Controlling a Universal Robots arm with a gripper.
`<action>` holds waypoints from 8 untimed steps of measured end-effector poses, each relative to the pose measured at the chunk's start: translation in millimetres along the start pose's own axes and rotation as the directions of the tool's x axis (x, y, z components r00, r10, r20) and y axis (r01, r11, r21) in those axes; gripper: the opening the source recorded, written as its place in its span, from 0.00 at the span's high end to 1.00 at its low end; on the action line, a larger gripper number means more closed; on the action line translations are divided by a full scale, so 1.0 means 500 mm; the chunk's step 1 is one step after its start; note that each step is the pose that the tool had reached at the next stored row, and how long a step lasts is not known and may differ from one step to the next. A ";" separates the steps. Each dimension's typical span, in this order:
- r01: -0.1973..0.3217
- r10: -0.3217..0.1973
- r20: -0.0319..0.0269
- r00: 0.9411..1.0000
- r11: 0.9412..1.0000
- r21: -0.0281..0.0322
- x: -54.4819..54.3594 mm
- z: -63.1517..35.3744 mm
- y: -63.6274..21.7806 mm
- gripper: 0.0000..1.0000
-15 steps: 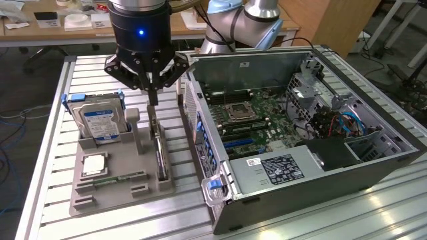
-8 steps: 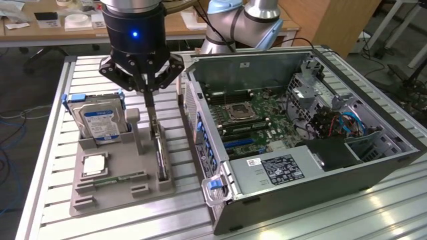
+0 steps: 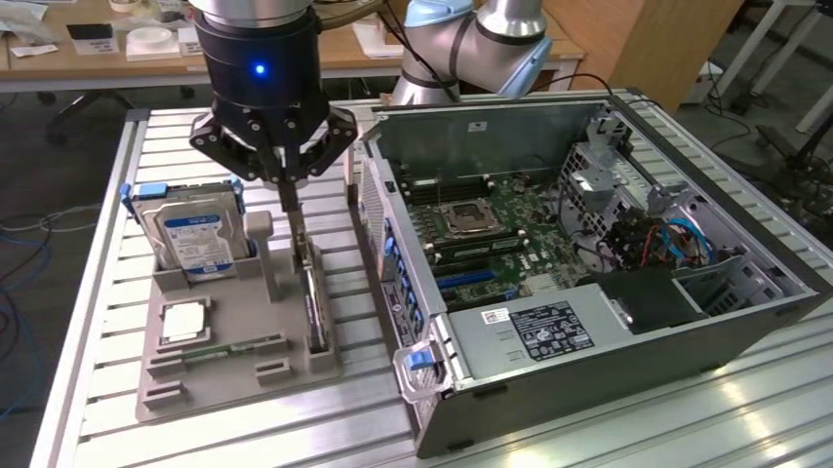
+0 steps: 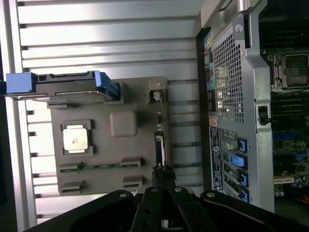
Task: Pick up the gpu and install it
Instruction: 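Reach for the gpu, then pick up the gpu and move the gpu toward the slot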
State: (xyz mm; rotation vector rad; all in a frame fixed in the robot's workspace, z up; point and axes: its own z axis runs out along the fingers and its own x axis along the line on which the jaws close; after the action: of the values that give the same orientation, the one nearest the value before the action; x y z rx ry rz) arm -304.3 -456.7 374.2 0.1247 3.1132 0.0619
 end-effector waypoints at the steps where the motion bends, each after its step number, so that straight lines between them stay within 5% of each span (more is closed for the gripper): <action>1: 0.000 0.000 0.000 1.000 1.000 0.000 0.000 0.000 0.000 0.89; 8: 0.000 0.000 0.000 1.000 1.000 0.000 0.000 0.000 0.000 0.89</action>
State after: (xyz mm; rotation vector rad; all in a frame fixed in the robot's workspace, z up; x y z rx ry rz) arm -304.5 -456.7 374.2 0.1250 3.1132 0.0620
